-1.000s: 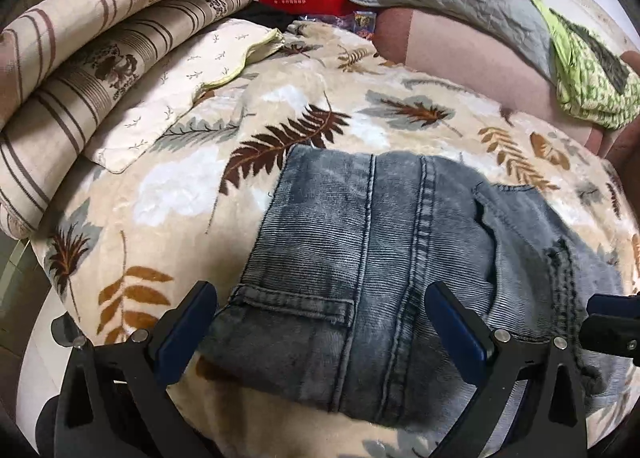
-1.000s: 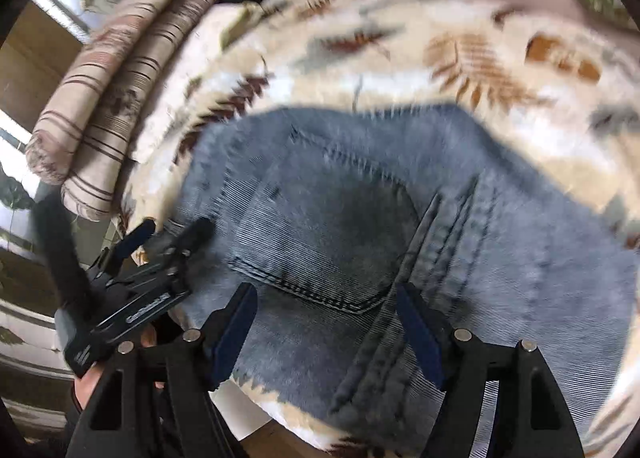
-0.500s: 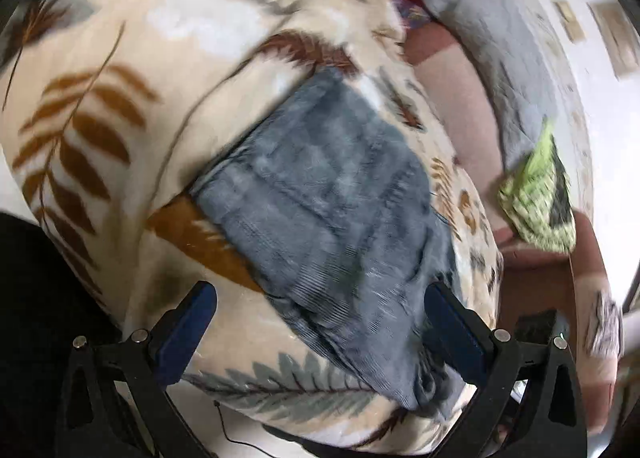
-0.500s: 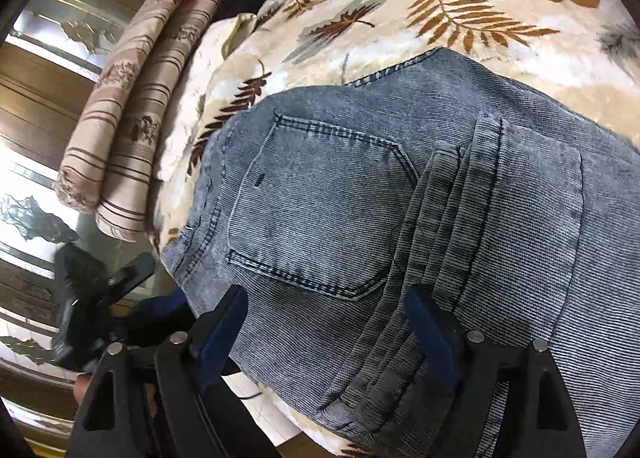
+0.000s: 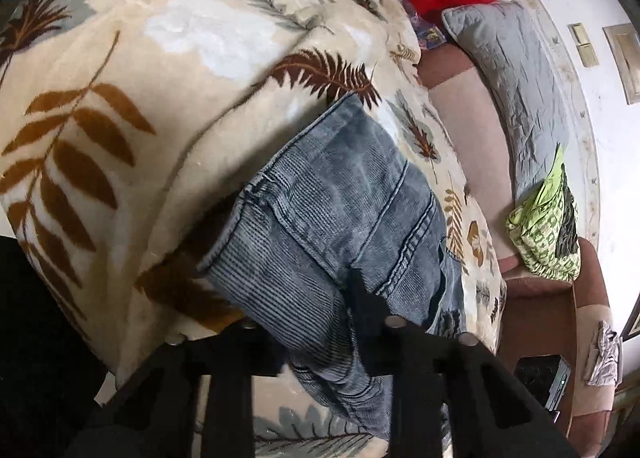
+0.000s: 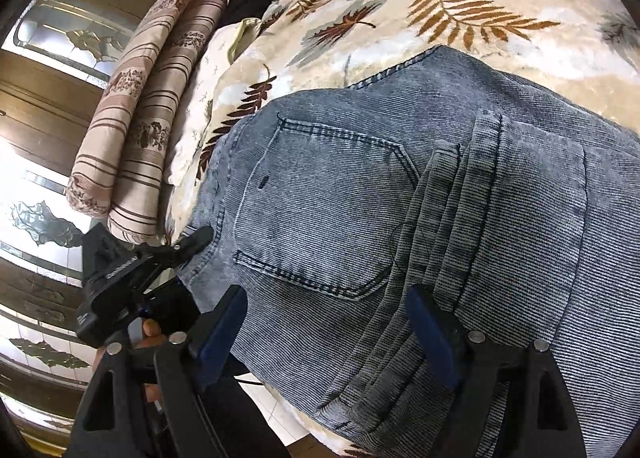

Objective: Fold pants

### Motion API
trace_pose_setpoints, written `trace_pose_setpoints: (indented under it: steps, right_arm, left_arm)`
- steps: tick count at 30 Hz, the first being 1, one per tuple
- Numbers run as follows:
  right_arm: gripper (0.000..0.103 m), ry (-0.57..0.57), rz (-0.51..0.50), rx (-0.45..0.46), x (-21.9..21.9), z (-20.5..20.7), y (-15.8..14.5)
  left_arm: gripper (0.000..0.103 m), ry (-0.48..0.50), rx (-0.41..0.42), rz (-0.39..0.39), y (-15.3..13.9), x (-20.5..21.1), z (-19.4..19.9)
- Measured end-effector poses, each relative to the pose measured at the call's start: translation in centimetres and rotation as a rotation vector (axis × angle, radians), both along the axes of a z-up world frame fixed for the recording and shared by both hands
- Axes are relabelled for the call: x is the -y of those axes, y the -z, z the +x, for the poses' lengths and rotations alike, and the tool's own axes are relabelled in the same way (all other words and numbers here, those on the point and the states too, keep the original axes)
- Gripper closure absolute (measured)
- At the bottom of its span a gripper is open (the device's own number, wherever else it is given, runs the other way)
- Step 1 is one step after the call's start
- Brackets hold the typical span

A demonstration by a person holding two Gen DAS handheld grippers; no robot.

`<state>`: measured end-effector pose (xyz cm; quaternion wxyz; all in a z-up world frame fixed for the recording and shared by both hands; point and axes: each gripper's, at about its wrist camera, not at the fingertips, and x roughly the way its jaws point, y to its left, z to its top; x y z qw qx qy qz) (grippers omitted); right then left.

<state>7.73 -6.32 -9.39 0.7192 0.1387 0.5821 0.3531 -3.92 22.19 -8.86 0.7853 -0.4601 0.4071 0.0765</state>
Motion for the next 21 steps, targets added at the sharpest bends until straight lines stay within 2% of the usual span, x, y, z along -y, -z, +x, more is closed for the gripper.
trace_pose_setpoints:
  steps: [5, 7, 9, 12, 15, 18, 21]
  right_arm:
    - [0.019, 0.033, 0.033, -0.033, 0.6, 0.3, -0.3]
    - [0.019, 0.091, 0.083, -0.023, 2.3, 0.2, -1.2]
    - [0.019, 0.161, 0.127, 0.008, 5.1, -0.3, -2.5]
    - [0.019, 0.266, 0.153, 0.051, 10.4, -1.6, -3.8]
    - [0.019, 0.361, 0.16, 0.052, 15.9, -3.5, -3.7]
    - [0.019, 0.459, 0.193, 0.056, 20.7, -5.7, -3.1]
    - [0.019, 0.593, 0.254, 0.053, 25.8, -7.7, -2.4]
  left_arm:
    - [0.088, 0.06, 0.077, 0.252, -4.3, 3.1, 0.3]
    - [0.089, 0.107, 0.121, 0.372, -6.8, 5.2, 0.9]
    - [0.09, 0.17, 0.176, 0.49, -9.5, 7.9, 1.2]
    - [0.09, 0.268, 0.238, 0.616, -12.6, 12.4, 1.7]
    - [0.09, 0.401, 0.303, 0.74, -15.0, 18.4, 1.8]
    - [0.091, 0.557, 0.352, 0.838, -15.2, 25.1, 1.6]
    - [0.092, 0.736, 0.34, 0.878, -12.4, 32.0, 1.5]
